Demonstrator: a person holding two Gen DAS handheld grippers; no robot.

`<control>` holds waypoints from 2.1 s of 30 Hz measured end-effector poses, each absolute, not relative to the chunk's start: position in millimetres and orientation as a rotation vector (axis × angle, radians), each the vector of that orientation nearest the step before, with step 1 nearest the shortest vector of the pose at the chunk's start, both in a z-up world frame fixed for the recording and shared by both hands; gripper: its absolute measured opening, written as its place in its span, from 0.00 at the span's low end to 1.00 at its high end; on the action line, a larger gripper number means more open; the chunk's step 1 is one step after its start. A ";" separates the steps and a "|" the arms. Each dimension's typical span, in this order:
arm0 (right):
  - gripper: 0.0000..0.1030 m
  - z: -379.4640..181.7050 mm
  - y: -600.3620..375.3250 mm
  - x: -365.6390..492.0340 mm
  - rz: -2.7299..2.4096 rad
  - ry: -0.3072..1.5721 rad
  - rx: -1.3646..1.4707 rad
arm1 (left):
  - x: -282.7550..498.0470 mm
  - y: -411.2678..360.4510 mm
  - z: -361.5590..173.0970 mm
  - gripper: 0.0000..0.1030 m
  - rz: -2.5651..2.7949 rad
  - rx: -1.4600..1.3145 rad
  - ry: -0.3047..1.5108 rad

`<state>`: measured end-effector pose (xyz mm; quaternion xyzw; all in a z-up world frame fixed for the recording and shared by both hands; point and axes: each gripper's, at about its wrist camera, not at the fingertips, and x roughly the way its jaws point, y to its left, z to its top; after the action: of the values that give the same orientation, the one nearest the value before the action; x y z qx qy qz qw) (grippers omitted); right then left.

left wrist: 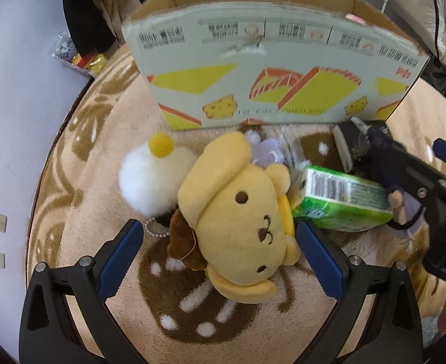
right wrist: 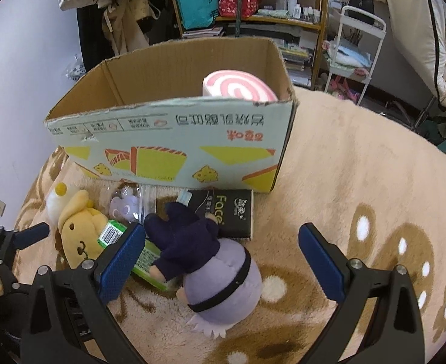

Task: Organize soft objects
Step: 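Move the left tool to the yellow dog plush while the right tool approaches the purple-haired doll, then close the left tool on the yellow dog while the right tool grips the purple doll, then lift the yellow dog with the left tool while the right tool carries the doll over the box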

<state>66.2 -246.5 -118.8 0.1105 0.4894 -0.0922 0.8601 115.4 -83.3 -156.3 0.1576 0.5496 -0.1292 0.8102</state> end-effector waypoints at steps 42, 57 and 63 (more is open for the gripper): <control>0.71 -122.4 -253.5 64.9 -0.148 1.060 0.380 | 98.0 -75.0 -142.8 0.65 -0.305 0.271 1.162; 0.70 -85.5 -246.3 57.0 -0.124 0.935 0.319 | 79.1 -64.1 -97.5 0.65 -0.260 0.270 1.004; 0.70 -65.6 -243.2 49.8 -0.110 0.860 0.308 | 74.0 -50.6 -74.6 0.65 -0.241 0.236 0.907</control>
<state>49.8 -243.2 -65.6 0.1486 0.4149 -0.0533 0.8960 74.0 -50.6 -74.6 0.1134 0.4359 -0.1158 0.8853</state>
